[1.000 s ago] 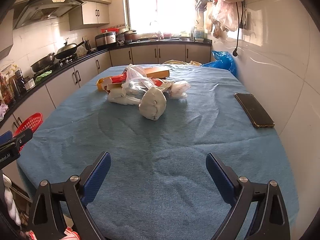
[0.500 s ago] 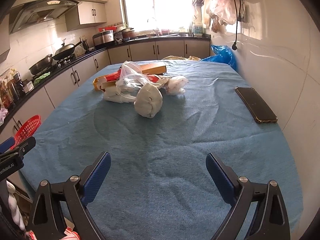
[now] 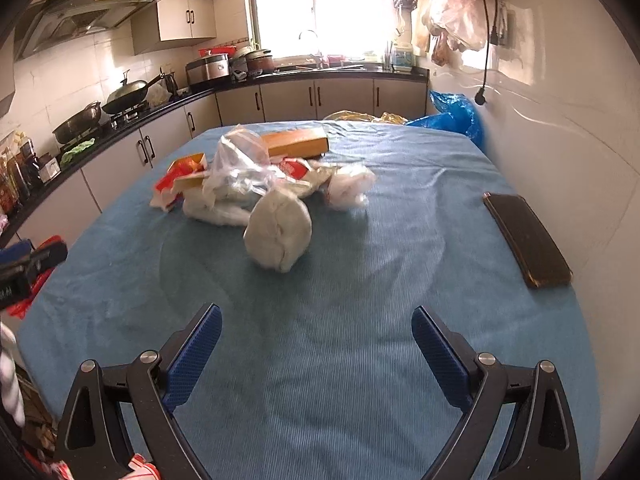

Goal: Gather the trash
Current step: 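Grasp the red snack wrapper with left tool while right tool grasps white cloth bundle, then carry both items to the red basket and open both tools to drop them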

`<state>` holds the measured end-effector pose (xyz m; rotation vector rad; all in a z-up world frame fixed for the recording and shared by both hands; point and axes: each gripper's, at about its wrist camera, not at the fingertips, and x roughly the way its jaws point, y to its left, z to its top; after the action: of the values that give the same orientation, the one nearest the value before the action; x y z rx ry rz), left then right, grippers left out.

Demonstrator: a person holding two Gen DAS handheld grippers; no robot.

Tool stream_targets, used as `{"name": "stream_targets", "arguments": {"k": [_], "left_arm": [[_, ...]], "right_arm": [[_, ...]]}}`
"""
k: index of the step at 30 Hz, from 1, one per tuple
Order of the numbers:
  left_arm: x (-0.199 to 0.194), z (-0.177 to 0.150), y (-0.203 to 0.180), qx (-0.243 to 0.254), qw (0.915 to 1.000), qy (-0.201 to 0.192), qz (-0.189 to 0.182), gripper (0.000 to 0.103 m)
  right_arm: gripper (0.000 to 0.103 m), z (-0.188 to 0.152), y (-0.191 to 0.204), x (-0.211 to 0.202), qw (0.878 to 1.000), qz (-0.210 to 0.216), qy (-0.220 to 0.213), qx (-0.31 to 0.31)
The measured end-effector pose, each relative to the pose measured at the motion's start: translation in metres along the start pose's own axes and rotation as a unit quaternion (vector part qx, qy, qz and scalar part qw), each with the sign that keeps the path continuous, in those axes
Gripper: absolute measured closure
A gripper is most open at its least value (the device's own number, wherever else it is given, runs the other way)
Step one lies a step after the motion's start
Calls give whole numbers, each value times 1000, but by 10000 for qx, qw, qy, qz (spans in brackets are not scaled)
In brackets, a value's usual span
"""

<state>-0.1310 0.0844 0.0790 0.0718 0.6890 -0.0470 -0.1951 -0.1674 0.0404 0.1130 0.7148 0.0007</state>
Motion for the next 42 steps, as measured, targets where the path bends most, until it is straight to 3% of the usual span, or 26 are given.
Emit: {"name": "stream_targets", "arguments": {"k": [4, 10, 16, 19, 22, 24, 26, 29, 42], "left_arm": [[36, 30, -2, 90, 9999, -7, -66, 0], [121, 73, 10, -372, 9967, 635, -336, 0], [169, 90, 8, -505, 9947, 676, -582, 2], [189, 93, 5, -601, 9917, 841, -759, 11], [200, 93, -2, -663, 9875, 998, -1028, 30], [201, 89, -6, -640, 9851, 1103, -1153, 67], [200, 84, -13, -546, 9840, 1200, -1196, 76], [183, 81, -20, -410, 9872, 1075, -1104, 87], [55, 40, 9, -439, 9889, 569, -1300, 88]], "right_arm": [[5, 22, -5, 28, 9996, 235, 114, 98], [11, 44, -4, 71, 9974, 516, 459, 207], [15, 52, -1, 94, 9955, 673, 612, 276], [18, 54, 4, 96, 9959, 687, 549, 187], [28, 55, 8, 95, 9966, 668, 467, 102], [38, 54, 9, 96, 9966, 676, 457, 63], [50, 54, 10, 97, 9956, 791, 495, 59], [55, 52, 12, 92, 9950, 860, 500, 62], [58, 33, 27, 32, 9942, 997, 402, 21]]}}
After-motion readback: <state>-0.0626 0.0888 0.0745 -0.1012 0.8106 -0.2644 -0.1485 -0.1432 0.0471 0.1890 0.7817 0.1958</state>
